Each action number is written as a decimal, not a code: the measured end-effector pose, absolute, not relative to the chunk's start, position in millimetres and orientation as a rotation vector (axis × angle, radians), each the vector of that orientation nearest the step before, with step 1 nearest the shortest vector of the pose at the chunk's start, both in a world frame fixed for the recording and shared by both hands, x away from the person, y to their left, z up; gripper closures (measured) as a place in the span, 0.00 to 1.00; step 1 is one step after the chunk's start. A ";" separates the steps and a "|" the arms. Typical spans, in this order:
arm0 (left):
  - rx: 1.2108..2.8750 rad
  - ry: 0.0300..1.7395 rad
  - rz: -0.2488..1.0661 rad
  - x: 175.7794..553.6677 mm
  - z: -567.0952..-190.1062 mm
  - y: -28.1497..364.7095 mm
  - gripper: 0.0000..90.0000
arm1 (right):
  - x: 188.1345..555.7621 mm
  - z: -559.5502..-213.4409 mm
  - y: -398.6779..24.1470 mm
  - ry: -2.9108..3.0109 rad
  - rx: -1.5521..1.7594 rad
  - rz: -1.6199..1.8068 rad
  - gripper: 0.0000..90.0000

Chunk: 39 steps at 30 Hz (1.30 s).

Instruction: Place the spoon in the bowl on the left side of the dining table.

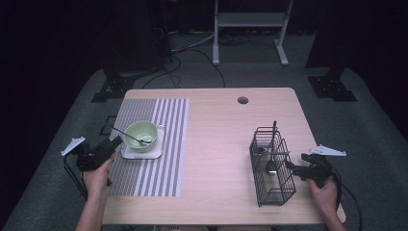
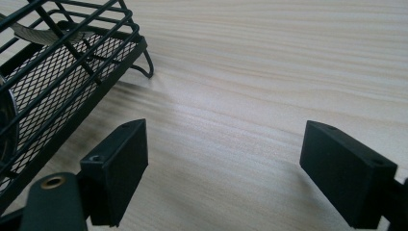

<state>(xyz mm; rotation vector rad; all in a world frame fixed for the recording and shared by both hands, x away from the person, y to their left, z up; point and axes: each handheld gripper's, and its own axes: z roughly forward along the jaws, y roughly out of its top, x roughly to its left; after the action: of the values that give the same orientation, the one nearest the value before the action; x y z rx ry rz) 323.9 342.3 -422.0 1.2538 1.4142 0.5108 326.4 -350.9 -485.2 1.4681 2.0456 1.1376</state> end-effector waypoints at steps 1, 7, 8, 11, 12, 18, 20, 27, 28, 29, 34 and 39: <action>1.252 1.418 0.504 323.8 -422.3 341.5 0.38 | 326.4 -485.2 -350.9 2.045 1.468 1.138 0.18; 1.275 1.425 0.495 323.1 -424.6 338.9 0.32 | 326.2 -485.1 -351.0 2.045 1.468 1.140 0.18; 1.277 1.423 0.492 322.8 -424.6 338.2 0.32 | 326.3 -485.2 -351.0 2.045 1.468 1.141 0.18; 1.284 1.415 0.489 322.3 -423.7 336.3 0.32 | 326.3 -485.2 -350.9 2.047 1.466 1.139 0.18; 1.289 1.413 0.489 322.1 -423.2 335.5 0.31 | 326.3 -485.2 -350.8 2.047 1.466 1.138 0.18; 1.308 1.396 0.479 321.8 -420.3 329.1 0.27 | 326.3 -485.1 -350.9 2.046 1.467 1.140 0.18; 1.317 1.386 0.473 321.6 -419.7 326.4 0.26 | 326.3 -485.1 -350.9 2.047 1.467 1.140 0.18; 1.357 1.362 0.462 321.0 -417.9 316.5 0.24 | 326.2 -485.1 -351.1 2.046 1.466 1.142 0.18; 1.359 1.360 0.465 321.2 -417.7 315.4 0.23 | 326.2 -485.1 -351.1 2.046 1.466 1.143 0.18; 1.363 1.358 0.460 321.1 -417.4 314.6 0.23 | 326.1 -485.1 -351.1 2.046 1.466 1.143 0.18; 1.373 1.353 0.453 321.2 -418.5 310.1 0.22 | 326.0 -485.0 -351.3 2.045 1.467 1.146 0.18; 1.379 1.358 0.446 321.6 -419.9 305.7 0.20 | 326.0 -485.1 -351.5 2.043 1.465 1.148 0.18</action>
<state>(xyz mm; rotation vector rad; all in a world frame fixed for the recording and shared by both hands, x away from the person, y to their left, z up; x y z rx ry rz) 321.6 305.7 -419.9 1.3793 1.3580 0.4461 326.0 -351.5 -485.1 1.4647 2.0428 1.1479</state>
